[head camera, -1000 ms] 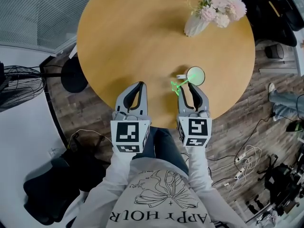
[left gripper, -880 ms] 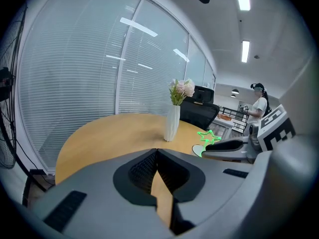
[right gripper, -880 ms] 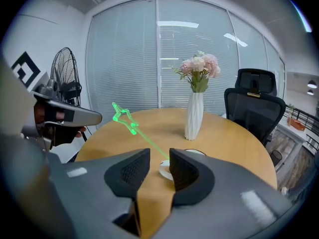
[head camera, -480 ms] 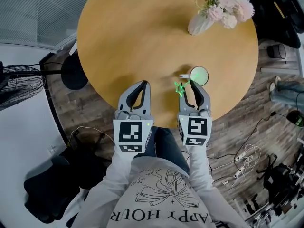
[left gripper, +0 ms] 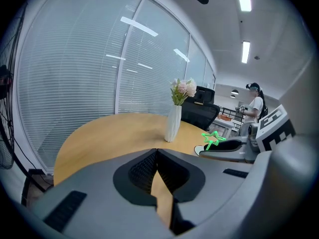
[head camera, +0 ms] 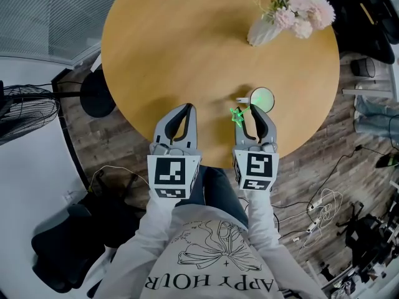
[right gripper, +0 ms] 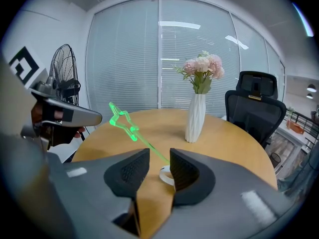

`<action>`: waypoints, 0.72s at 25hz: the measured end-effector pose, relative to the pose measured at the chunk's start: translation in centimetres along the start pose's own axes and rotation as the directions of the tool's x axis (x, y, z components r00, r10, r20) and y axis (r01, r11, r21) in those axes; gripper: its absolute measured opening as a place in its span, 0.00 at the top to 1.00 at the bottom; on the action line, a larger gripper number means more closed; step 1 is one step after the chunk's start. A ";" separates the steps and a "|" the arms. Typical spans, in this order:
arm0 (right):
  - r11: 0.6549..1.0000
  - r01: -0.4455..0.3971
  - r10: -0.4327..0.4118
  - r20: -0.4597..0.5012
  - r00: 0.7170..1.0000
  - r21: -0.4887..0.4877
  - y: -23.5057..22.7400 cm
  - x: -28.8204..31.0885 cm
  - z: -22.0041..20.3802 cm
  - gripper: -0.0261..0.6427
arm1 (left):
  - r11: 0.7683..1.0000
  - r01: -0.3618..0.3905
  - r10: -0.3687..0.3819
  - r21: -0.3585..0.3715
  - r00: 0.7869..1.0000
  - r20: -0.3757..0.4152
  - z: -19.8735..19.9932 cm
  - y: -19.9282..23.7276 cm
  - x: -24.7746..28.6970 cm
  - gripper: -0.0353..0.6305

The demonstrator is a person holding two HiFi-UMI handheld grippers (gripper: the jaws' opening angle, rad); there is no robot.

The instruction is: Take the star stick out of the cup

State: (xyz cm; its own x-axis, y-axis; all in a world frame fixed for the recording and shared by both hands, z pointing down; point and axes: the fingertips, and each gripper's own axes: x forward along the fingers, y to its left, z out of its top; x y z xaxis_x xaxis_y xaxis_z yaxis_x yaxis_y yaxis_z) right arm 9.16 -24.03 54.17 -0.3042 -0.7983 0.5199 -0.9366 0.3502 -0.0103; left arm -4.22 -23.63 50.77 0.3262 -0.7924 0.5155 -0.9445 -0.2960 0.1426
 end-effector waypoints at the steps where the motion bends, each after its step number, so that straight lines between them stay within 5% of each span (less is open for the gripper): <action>1: 1.000 0.005 -0.005 -0.002 1.000 -0.001 -0.1 0.0 -0.1 0.76 | 1.000 -0.001 0.001 -0.001 1.000 0.000 0.0 0.0 0.0 0.94; 18: 0.999 0.052 -0.051 0.041 0.998 -0.006 -0.9 -0.7 1.3 0.84 | 1.000 0.015 -0.015 0.004 1.000 0.018 0.9 0.0 -0.5 0.94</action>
State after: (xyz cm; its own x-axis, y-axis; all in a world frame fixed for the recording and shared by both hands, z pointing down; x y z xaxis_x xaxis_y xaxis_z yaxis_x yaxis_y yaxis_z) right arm 9.97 -24.38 52.71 -0.2627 -0.8347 0.4840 -0.9499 0.3117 0.0219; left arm -4.32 -23.73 49.80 0.3409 -0.7974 0.4979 -0.9394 -0.3098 0.1470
